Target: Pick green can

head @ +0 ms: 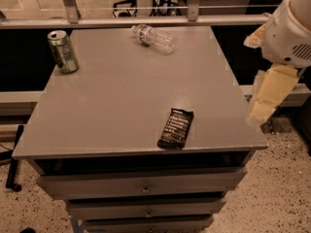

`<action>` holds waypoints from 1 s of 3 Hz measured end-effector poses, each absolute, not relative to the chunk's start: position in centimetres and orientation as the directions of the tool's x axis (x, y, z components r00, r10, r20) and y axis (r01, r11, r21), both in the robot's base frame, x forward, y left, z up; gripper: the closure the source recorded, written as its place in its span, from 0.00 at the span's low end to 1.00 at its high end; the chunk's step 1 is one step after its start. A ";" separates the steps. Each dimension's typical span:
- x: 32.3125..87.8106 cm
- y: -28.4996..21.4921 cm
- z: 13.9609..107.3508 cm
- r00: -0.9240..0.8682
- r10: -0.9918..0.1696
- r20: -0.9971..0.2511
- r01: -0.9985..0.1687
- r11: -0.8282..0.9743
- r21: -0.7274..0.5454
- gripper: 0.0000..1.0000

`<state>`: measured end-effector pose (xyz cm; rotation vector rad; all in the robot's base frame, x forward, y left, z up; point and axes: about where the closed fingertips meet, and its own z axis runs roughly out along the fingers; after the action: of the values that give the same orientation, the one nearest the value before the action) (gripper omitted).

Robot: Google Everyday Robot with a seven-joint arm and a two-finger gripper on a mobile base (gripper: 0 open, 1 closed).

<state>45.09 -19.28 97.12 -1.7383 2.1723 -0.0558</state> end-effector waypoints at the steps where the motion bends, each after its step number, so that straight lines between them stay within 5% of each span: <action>1: 47.0 -17.0 96.7 -0.149 -0.937 -0.316 -0.941 0.233 -0.246 0.00; 3: 52.2 -8.3 95.6 -0.061 -0.839 -0.541 -0.952 0.212 -0.222 0.00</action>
Offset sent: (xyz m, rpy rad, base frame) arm 0.0856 0.1256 -0.0212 0.3819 -0.0731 0.1348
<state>52.17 -8.28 95.60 -1.6528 1.9238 0.2579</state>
